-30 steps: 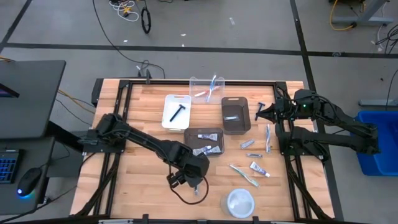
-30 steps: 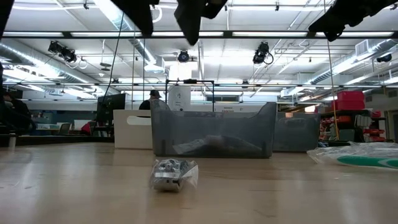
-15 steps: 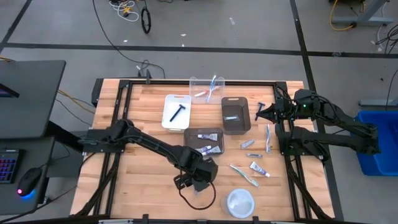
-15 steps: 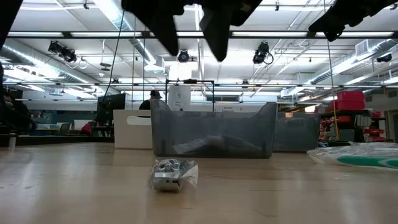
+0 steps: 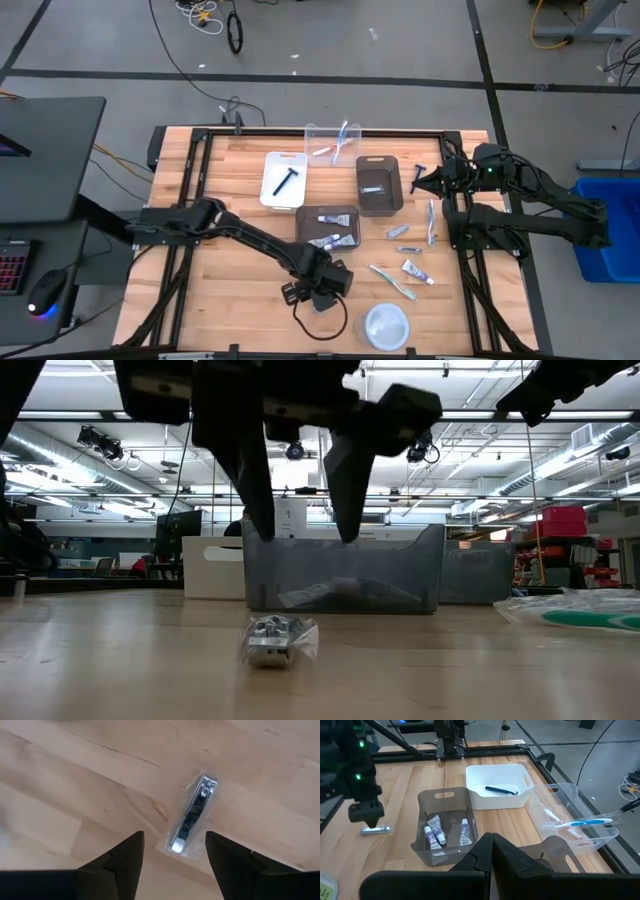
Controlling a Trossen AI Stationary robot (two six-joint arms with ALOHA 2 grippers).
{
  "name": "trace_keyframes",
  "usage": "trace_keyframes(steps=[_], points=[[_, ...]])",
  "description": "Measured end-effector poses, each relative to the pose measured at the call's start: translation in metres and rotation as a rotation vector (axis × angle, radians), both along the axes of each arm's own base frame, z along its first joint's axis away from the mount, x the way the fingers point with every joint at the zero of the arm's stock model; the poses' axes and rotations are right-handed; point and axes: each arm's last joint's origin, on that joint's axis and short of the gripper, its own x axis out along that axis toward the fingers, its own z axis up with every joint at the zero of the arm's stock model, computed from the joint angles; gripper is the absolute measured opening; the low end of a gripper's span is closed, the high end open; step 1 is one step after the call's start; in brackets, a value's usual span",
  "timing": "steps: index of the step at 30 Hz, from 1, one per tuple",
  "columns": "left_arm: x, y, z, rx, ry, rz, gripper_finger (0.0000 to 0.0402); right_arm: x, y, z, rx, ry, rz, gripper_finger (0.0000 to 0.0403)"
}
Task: Pick & Place Travel size toiletries
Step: Put the silver nail cutter into the top black bin
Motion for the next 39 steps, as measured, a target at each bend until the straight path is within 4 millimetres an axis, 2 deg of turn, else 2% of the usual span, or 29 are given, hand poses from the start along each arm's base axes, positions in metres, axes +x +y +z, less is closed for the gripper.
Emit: trace_keyframes(steps=[7,10,16,28,39], points=[[0.000,0.000,-0.001,0.031,-0.029,-0.154,0.0214,0.000,0.000,0.000,0.000,0.000,0.000,0.0013],[0.001,0.000,-0.002,0.029,-0.028,-0.150,0.0208,0.000,0.000,0.000,0.000,0.000,0.000,0.0014],[0.005,-0.003,-0.021,0.030,0.004,-0.151,0.0201,0.000,0.000,0.000,0.000,0.000,0.000,0.0014],[0.004,-0.003,-0.026,0.031,-0.005,-0.178,0.0200,0.000,0.000,0.000,0.000,0.000,0.000,0.0013],[-0.008,-0.003,-0.049,0.046,0.060,-0.193,0.0200,0.000,0.000,0.000,0.000,0.000,-0.001,0.0013]])
